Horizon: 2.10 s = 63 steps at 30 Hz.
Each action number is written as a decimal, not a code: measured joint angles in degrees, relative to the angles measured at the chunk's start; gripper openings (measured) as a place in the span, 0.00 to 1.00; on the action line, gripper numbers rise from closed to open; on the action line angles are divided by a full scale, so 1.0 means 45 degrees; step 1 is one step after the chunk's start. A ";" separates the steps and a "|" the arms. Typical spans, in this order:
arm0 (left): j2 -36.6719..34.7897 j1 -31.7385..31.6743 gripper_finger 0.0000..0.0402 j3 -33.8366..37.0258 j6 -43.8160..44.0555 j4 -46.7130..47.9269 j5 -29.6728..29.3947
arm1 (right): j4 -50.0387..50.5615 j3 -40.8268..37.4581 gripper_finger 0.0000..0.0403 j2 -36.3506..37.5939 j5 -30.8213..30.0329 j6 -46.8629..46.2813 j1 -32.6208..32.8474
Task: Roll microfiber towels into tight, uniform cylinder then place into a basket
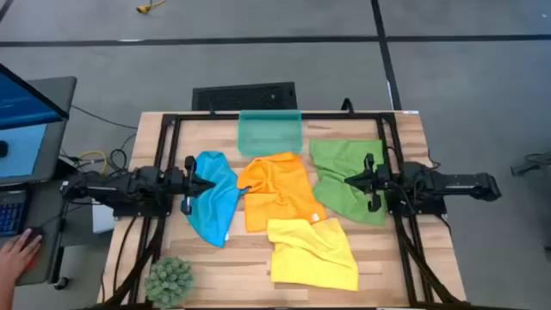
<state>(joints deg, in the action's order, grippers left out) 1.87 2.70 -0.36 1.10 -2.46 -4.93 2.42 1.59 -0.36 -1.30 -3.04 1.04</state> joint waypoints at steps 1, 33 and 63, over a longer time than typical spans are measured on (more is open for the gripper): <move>-0.0003 0.0001 0.00 0.0001 0.0000 0.0000 0.0000 | 0.0001 0.0001 0.08 0.0000 -0.0002 -0.0001 0.0003; -0.0002 0.0005 0.00 -0.0001 0.0000 0.0000 0.0000 | -0.0002 -0.0001 0.08 0.0000 0.0000 0.0002 0.0005; -0.0005 0.0000 0.00 0.0001 0.0000 0.0000 0.0000 | -0.0002 -0.0001 0.08 0.0000 0.0000 -0.0003 0.0005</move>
<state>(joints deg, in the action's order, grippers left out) 1.85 2.70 -0.36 1.10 -2.46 -4.93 2.42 1.58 -0.36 -1.30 -3.05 1.06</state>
